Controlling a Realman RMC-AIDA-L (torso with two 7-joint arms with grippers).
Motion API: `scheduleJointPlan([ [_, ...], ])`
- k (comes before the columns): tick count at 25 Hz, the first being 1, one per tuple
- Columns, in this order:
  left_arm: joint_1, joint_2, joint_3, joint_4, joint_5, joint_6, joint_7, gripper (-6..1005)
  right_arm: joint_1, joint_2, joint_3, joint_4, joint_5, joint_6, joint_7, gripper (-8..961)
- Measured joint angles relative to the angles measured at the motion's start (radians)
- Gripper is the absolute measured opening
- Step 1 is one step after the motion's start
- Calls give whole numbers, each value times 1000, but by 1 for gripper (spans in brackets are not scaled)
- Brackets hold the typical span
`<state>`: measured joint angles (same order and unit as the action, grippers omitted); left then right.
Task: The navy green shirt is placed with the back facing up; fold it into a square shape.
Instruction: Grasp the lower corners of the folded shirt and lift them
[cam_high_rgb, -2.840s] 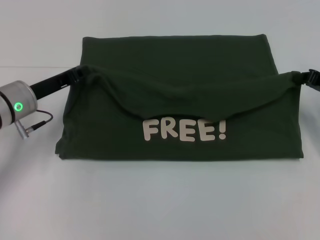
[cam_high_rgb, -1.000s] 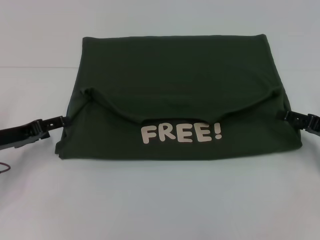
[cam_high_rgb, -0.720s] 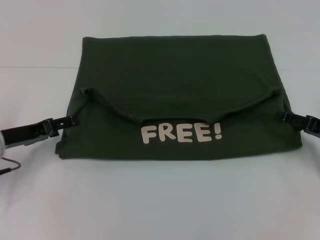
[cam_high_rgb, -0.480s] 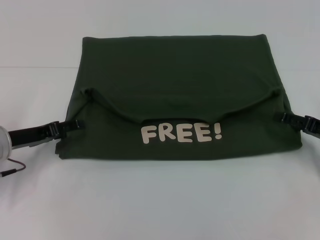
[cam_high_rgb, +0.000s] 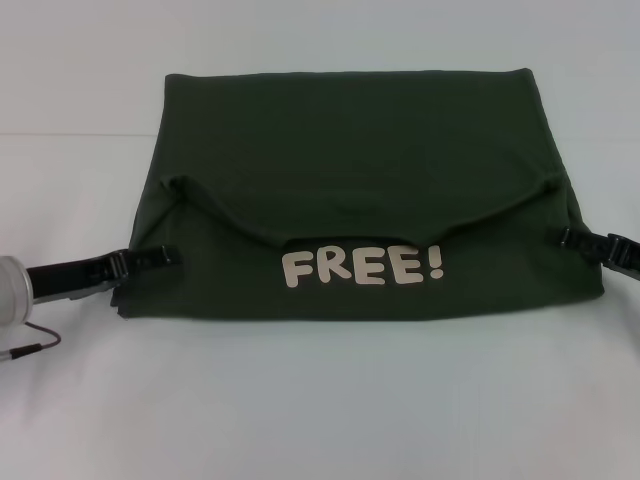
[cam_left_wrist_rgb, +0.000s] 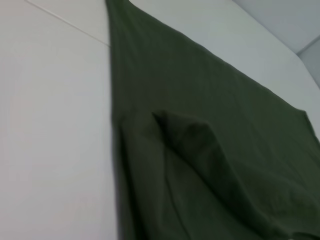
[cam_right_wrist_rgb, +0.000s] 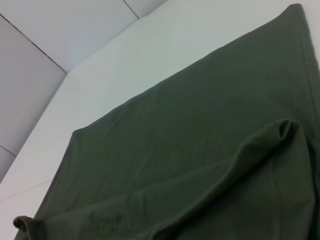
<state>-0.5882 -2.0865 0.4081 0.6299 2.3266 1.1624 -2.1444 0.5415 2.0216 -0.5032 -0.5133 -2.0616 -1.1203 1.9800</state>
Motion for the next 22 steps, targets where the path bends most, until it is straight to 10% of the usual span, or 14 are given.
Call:
scheduleJointPlan([
  [14, 3, 0, 14, 3, 6, 7, -5, 880, 0, 0, 0, 4, 0, -10, 0, 931],
  [22, 0, 0, 54, 2, 29, -14, -5, 596, -7, 0, 0, 0, 0, -24, 0, 930],
])
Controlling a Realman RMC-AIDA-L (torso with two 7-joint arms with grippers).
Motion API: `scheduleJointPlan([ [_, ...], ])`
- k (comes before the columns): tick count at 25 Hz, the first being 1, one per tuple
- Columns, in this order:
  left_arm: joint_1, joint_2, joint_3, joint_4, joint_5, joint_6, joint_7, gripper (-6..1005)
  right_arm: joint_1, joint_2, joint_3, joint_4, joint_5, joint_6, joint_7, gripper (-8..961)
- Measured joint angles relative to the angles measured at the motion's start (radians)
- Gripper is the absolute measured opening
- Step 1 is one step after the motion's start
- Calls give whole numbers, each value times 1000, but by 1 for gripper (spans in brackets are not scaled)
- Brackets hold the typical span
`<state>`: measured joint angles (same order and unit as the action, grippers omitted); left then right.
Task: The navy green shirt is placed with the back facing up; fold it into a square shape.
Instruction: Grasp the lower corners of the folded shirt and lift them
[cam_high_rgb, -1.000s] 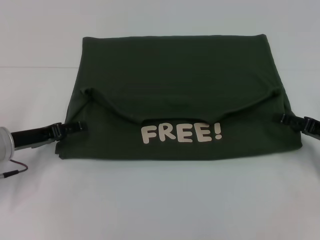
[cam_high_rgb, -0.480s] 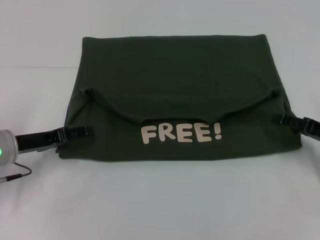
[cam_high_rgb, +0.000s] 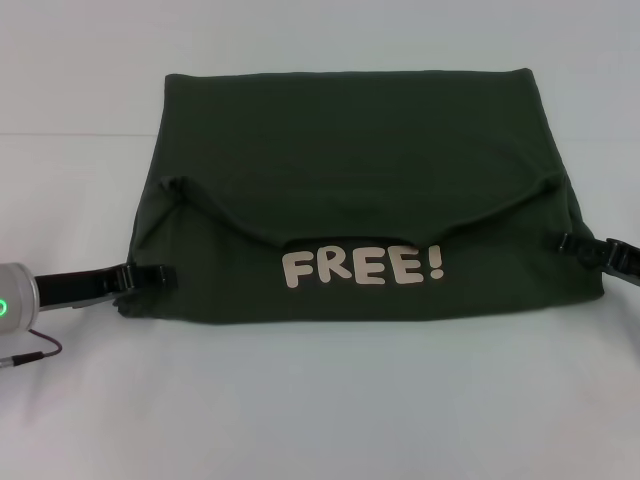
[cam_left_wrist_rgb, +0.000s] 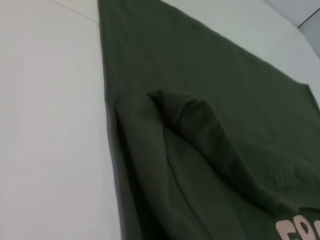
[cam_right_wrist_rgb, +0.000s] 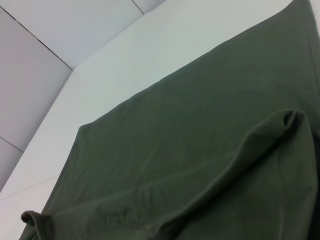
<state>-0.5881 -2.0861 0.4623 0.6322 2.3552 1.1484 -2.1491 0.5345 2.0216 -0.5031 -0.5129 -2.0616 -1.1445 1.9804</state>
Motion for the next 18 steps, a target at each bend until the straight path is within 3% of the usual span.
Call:
scheduleJointPlan([
  [6, -1, 0, 2, 0, 2, -1, -3, 465, -6, -18, -1, -3, -10, -15, 28, 930],
  [13, -1, 0, 11, 1, 3, -1, -6, 226, 14, -103, -10, -66, -148, -124, 351, 931],
  [18, -4, 0, 13, 2, 3, -1, -7, 77, 54, -145, -49, -90, -232, -144, 483, 927],
])
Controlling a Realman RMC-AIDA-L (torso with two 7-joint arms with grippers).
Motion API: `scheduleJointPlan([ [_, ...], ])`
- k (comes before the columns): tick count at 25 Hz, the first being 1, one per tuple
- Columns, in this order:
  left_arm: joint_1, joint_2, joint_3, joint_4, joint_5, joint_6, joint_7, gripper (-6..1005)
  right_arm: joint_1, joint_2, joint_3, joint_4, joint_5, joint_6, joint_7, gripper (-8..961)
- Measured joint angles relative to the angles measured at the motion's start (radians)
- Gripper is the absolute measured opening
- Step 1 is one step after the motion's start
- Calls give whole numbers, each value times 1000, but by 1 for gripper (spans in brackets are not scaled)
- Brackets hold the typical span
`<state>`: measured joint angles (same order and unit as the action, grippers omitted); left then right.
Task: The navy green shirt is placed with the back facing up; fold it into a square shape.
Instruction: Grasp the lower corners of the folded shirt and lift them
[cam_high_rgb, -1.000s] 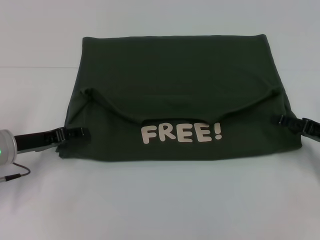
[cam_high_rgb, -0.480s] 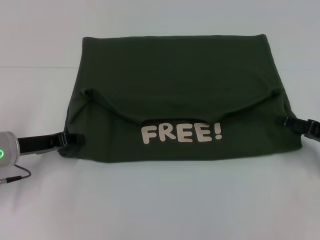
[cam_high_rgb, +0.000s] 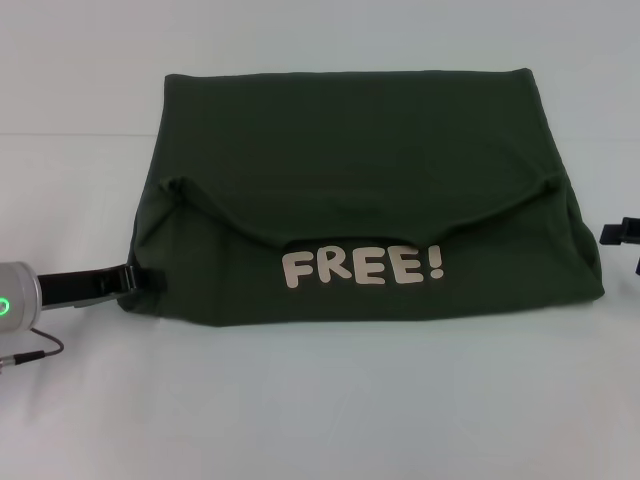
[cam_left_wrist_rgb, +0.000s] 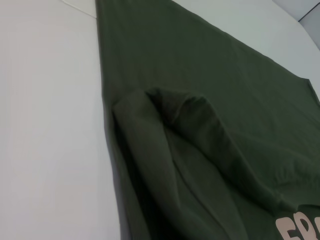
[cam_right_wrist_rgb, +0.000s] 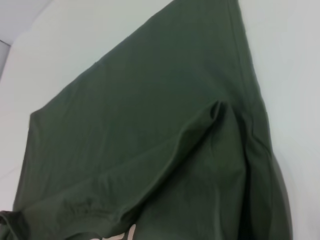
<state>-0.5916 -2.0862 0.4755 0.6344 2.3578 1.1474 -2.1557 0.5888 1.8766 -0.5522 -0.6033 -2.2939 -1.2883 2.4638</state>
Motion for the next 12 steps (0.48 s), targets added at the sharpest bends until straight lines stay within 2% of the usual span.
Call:
scheduleJointPlan([
  [1, 0, 0, 0, 0, 0, 0, 0, 49, 11, -6, -7, -1, -13, 0, 15, 925],
  [6, -3, 0, 0, 0, 0, 2, 0, 48, 73, -19, -49, 2, -99, 12, 75, 921],
  [12, -5, 0, 0, 2, 3, 7, 1, 49, 151, -8, -87, 16, -220, 53, 129, 918],
])
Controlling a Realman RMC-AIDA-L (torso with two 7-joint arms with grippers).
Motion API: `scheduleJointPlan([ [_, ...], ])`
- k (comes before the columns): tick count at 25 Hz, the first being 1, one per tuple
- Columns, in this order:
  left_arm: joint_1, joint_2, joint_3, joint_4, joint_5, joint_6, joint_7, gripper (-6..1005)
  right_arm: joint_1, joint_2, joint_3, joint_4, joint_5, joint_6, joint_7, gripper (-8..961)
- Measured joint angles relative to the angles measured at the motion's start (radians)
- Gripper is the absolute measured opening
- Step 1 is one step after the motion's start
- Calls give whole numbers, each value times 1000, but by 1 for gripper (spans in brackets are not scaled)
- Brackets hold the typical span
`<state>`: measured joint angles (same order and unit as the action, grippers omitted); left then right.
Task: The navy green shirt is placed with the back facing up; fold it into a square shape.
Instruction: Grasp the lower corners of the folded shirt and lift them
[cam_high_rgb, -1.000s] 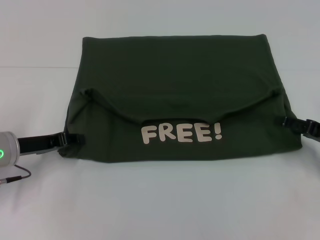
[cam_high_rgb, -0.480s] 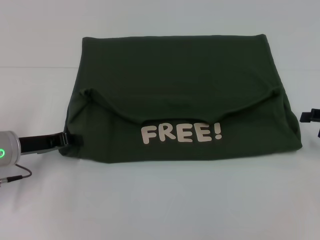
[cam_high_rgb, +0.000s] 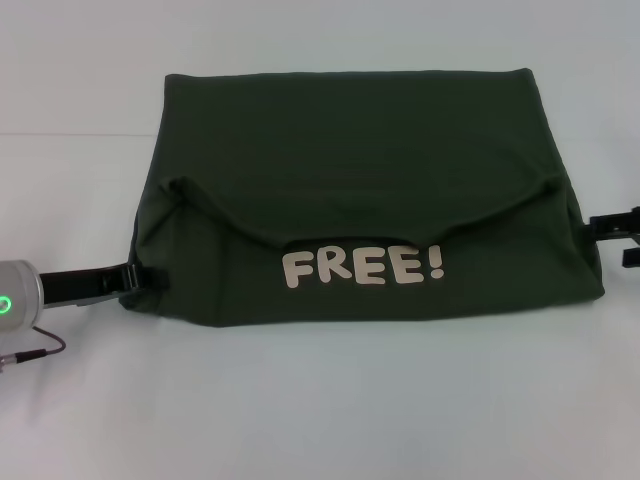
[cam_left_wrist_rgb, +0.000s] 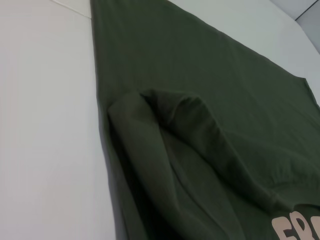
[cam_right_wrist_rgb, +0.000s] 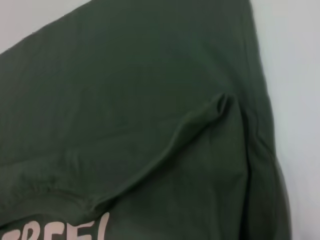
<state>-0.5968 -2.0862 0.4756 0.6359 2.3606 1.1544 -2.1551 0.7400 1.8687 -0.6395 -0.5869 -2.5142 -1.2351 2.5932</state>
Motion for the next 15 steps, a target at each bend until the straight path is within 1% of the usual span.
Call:
scheduleJointPlan([
  [4, -4, 1, 0, 0, 1, 0, 1, 49, 15, 12, -16, 6, -6, 11, 2, 915],
  [8, -5, 2, 0, 1, 1, 0, 4, 49, 13, 24, -31, 13, -6, 31, 1, 913],
  [15, -8, 2, 0, -1, 2, -5, 6, 48, 9, 54, -47, 20, -7, 49, -7, 908],
])
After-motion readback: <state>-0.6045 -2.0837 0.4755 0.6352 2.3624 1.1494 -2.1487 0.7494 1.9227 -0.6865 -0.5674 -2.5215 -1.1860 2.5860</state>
